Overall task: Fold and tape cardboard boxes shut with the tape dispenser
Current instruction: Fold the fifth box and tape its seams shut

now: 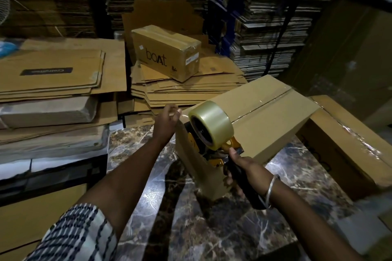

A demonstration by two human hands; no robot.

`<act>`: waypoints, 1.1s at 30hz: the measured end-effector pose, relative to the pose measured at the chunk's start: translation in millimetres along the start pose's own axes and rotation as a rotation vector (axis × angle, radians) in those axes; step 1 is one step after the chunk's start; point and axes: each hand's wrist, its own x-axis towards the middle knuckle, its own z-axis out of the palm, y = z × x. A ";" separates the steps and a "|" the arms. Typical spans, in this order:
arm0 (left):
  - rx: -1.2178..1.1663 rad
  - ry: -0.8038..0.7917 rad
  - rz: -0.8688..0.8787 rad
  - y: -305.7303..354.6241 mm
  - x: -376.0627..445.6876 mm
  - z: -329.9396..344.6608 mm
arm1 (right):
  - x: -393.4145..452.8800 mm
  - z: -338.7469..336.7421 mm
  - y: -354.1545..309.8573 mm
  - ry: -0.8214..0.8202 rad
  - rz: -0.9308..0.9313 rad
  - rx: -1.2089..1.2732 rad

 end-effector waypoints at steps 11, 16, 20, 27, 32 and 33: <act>0.362 -0.313 0.559 -22.9 -17.0 -17.9 | 12.6 0.3 4.0 0.061 -0.003 -0.001; 0.461 -0.393 0.527 -17.4 14.9 -17.0 | 34.2 -0.9 -4.8 0.076 -0.010 0.009; 0.628 -0.460 0.567 -21.8 50.6 -11.0 | 53.4 -0.3 -18.1 0.089 -0.024 0.006; 0.646 -0.448 0.528 -22.4 75.2 -1.8 | 69.2 -2.6 -39.3 0.077 -0.022 0.005; 0.577 -0.427 0.486 -15.0 72.2 -2.5 | 49.7 -15.6 -26.5 0.085 -0.011 -0.003; 0.578 -0.431 0.470 -11.5 69.9 -2.7 | 43.2 -20.1 -19.2 0.079 -0.005 0.026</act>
